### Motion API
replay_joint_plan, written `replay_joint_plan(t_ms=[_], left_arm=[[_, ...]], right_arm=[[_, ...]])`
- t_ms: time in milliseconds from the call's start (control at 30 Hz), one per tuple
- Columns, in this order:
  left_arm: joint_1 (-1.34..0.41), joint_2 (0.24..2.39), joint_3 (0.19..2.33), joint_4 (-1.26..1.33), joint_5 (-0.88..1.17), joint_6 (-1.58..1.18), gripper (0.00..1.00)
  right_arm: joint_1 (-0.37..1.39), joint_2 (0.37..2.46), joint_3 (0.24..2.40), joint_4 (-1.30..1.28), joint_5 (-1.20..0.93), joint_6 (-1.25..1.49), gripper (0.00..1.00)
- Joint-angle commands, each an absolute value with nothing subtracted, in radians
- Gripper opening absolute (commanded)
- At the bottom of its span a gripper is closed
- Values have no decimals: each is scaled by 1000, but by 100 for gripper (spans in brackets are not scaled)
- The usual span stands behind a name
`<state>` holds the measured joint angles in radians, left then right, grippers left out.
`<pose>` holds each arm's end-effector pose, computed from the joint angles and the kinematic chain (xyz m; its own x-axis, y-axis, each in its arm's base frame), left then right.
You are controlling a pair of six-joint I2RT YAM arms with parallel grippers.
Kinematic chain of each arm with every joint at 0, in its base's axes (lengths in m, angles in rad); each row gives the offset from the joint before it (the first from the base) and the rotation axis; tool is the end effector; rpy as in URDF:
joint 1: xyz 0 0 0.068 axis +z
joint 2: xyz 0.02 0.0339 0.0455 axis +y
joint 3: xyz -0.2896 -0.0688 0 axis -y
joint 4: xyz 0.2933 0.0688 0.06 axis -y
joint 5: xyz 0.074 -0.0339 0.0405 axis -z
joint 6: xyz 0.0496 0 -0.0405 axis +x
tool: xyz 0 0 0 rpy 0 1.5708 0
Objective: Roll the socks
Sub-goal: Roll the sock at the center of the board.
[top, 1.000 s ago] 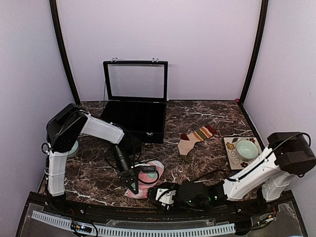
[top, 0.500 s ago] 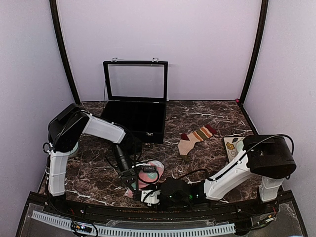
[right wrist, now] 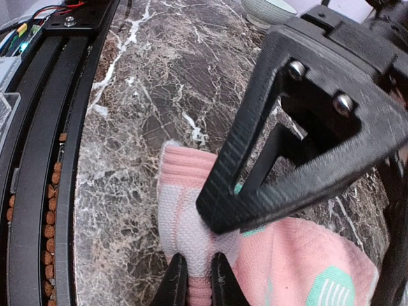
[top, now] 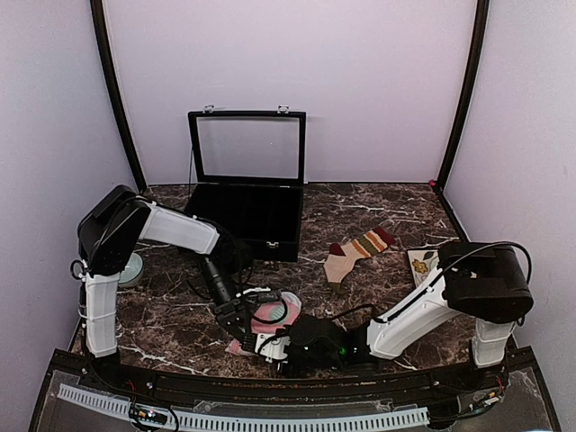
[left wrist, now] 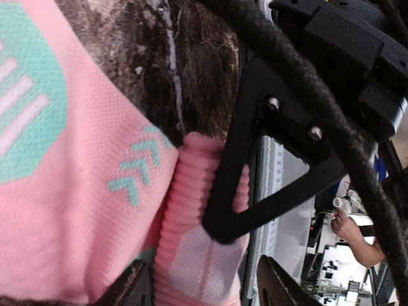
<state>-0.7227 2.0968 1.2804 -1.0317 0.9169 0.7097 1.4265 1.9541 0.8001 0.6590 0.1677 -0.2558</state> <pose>0.2601 -0.2818 0.0911 -0.3912 0.8735 -0.2898 0.6516 0.0406 -0.7575 0.0672 0.4046 0.0798 0.1754 -0.5275 -0.8313 -0.9408 0.1588 -0.2994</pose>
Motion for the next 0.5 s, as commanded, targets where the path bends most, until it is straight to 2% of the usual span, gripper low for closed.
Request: replay_joint_plan(t_ms=[0,167,200,233,267,367,467], left_arm=[[-660,1937,1200,-887,767,698,61],[-648,1699,1107,-755,555,646,62],[-644,1652,1091,-727,520,639,69],[-639,1606,1068,-696,487,636,94],[-632,1569,1045,-657,454,629,98],[-586,1501,925,-486,309,594,99],[-557,1518,915,-502,326,658,99]], right_arm=[[1392,1983,776,510,101,-122,4],[1360,1923,721,515,38,10,0],[1351,1913,704,527,21,40,0],[1341,1903,690,537,-2,70,0],[1328,1896,680,550,-26,98,0],[1302,1883,659,568,-81,175,0],[1280,1882,659,557,-136,238,0]])
